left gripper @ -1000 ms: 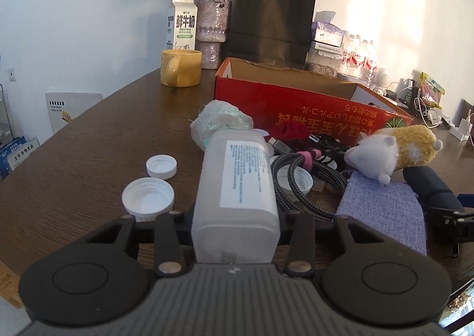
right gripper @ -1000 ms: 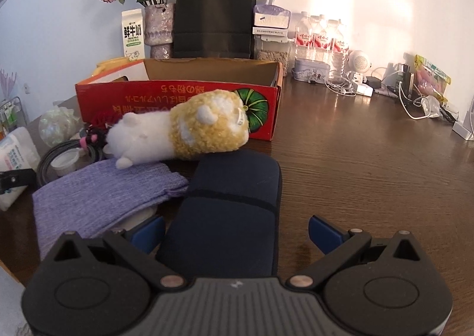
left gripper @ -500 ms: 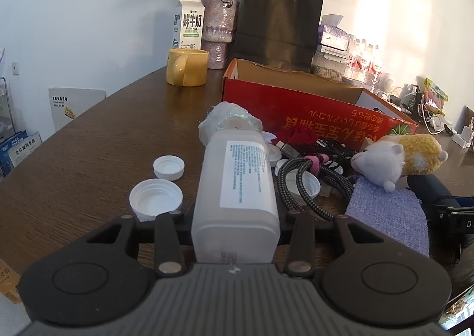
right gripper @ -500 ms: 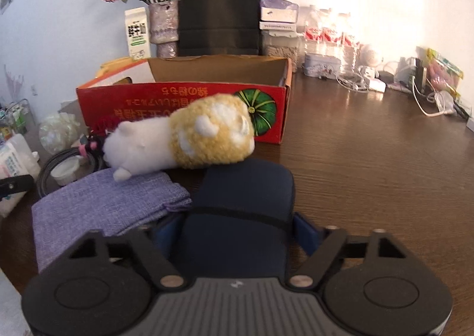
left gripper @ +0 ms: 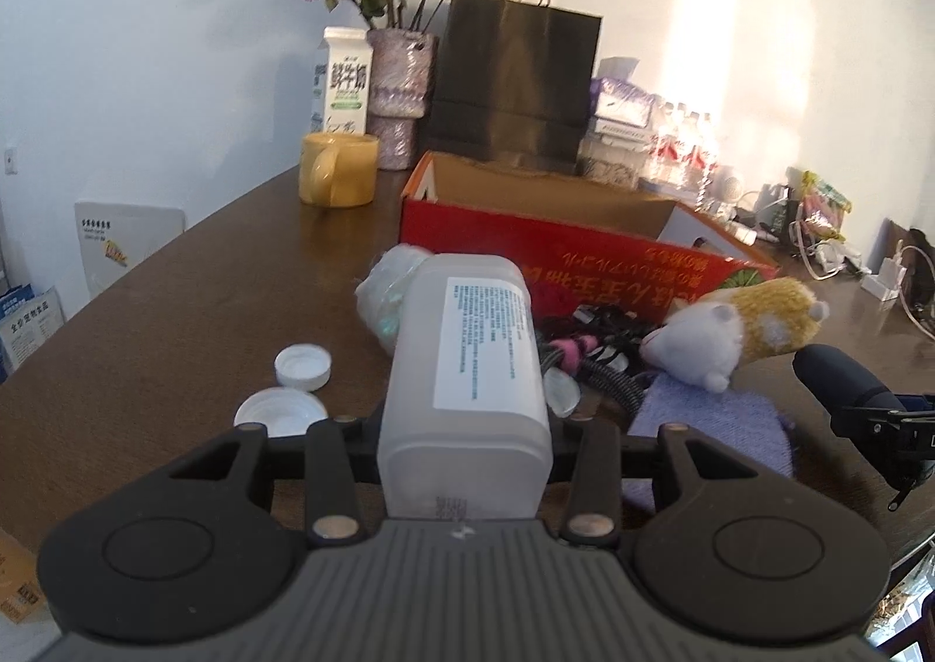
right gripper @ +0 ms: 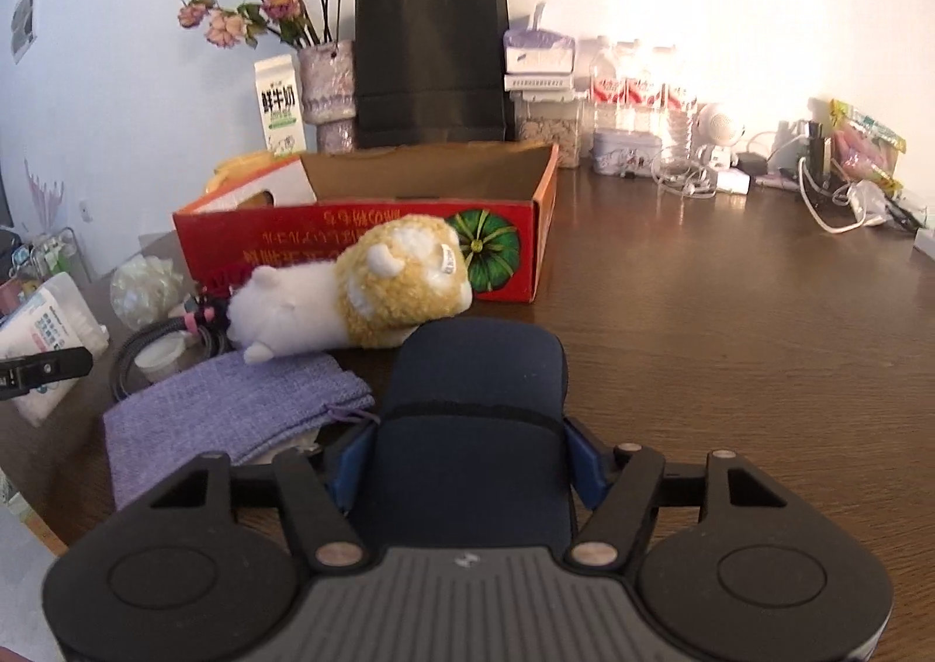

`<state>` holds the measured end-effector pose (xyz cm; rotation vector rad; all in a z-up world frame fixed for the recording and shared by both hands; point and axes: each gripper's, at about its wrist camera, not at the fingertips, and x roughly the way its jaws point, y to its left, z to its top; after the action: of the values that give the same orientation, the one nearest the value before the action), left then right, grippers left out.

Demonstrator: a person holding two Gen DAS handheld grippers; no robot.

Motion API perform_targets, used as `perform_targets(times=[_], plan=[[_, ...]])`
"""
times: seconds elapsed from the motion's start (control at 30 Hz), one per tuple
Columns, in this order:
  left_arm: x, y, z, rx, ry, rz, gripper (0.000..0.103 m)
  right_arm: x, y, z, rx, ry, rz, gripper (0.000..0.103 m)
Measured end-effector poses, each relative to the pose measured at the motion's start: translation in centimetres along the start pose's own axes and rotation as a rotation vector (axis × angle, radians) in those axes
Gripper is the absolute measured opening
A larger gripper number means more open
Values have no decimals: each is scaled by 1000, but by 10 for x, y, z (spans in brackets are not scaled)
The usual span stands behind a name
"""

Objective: Organize objects
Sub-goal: 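Lower the bottle into the red box with left tool while right places navy case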

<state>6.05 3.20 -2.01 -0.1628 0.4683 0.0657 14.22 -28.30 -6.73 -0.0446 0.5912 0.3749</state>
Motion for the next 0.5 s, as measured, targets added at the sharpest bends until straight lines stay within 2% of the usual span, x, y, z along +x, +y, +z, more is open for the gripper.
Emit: perform_targets(times=[0.23, 0.5], plan=[[-7, -13, 15, 23, -50, -50, 42, -24, 6, 14, -34, -72, 3, 66], [-3, -31, 49, 42, -118, -97, 42, -28, 19, 51, -86, -157, 50, 66]])
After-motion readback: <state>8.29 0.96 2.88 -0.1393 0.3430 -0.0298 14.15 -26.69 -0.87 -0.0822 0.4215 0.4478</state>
